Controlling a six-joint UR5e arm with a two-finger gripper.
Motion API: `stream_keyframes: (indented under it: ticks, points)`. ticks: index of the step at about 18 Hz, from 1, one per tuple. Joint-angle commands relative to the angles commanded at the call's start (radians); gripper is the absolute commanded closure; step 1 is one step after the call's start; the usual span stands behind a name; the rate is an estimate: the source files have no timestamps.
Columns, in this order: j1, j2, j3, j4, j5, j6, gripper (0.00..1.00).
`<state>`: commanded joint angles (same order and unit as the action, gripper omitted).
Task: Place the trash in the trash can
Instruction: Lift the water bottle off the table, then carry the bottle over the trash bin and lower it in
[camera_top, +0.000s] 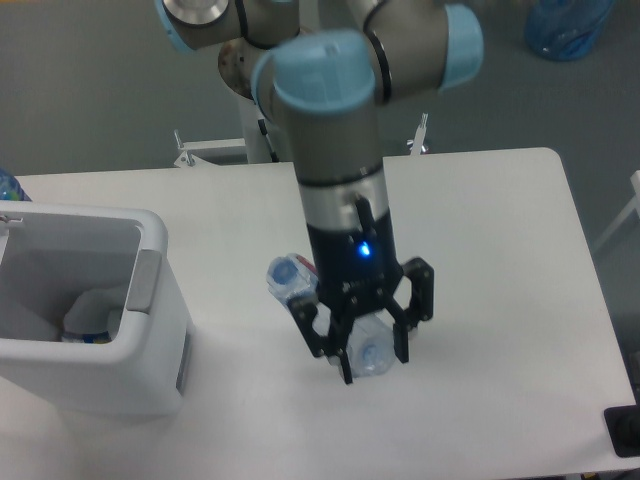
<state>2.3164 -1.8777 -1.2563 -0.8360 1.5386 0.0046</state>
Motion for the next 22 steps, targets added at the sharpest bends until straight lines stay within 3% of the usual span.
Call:
stream_keyframes:
  ticks: [10, 22]
  points:
    - [-0.075, 0.066, 0.008, 0.020, 0.000, 0.000, 0.42]
    - [-0.195, 0.086, 0.026, 0.021, 0.000, 0.000, 0.42]
